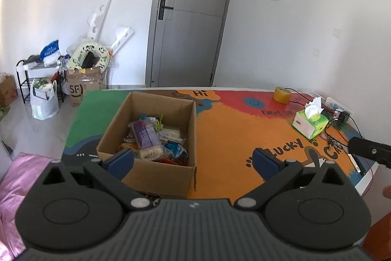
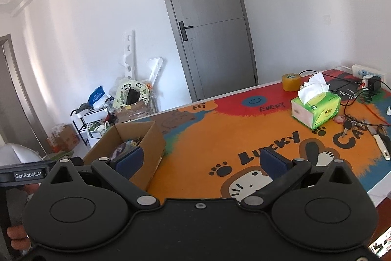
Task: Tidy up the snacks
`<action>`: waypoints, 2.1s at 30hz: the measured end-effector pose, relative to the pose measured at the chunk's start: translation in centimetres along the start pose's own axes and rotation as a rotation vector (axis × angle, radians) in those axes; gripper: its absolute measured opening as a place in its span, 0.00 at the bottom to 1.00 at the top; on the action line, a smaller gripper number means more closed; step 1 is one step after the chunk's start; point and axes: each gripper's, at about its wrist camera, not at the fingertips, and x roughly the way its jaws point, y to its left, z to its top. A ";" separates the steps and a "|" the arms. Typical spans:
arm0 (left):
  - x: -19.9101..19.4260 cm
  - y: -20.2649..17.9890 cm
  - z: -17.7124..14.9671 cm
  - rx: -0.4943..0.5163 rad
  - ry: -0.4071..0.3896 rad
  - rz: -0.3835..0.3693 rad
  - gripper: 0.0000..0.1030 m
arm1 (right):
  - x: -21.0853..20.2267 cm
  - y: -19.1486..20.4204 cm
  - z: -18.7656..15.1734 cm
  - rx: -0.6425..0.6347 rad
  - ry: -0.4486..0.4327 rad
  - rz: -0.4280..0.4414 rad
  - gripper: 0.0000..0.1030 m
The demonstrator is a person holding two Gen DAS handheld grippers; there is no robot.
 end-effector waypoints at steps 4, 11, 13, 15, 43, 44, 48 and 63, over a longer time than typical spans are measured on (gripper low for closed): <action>0.2 0.4 0.1 -0.012 0.017 -0.018 0.99 | -0.1 0.6 -0.4 -0.038 0.024 0.002 1.00; 0.2 0.7 0.0 -0.008 0.027 -0.024 0.99 | 0.0 1.1 -0.5 -0.047 0.055 0.013 1.00; 0.2 0.6 -0.1 -0.003 0.029 -0.022 0.99 | 0.2 1.1 -0.6 -0.044 0.075 0.021 1.00; 0.3 0.6 -0.1 -0.001 0.033 -0.023 0.99 | 0.4 1.1 -0.7 -0.039 0.089 0.027 1.00; 0.8 0.2 -1.0 0.031 0.067 -0.021 0.99 | 0.8 1.5 -1.4 -0.051 0.128 0.044 1.00; 0.8 0.3 -1.0 0.029 0.068 -0.021 0.99 | 0.7 1.6 -1.4 -0.054 0.123 0.044 1.00; 0.8 0.2 -0.9 0.032 0.067 -0.022 0.99 | 0.7 1.5 -1.3 -0.045 0.122 0.045 1.00; 0.7 0.4 -1.0 0.035 0.064 -0.025 0.99 | 1.1 1.2 -1.4 -0.043 0.133 0.040 1.00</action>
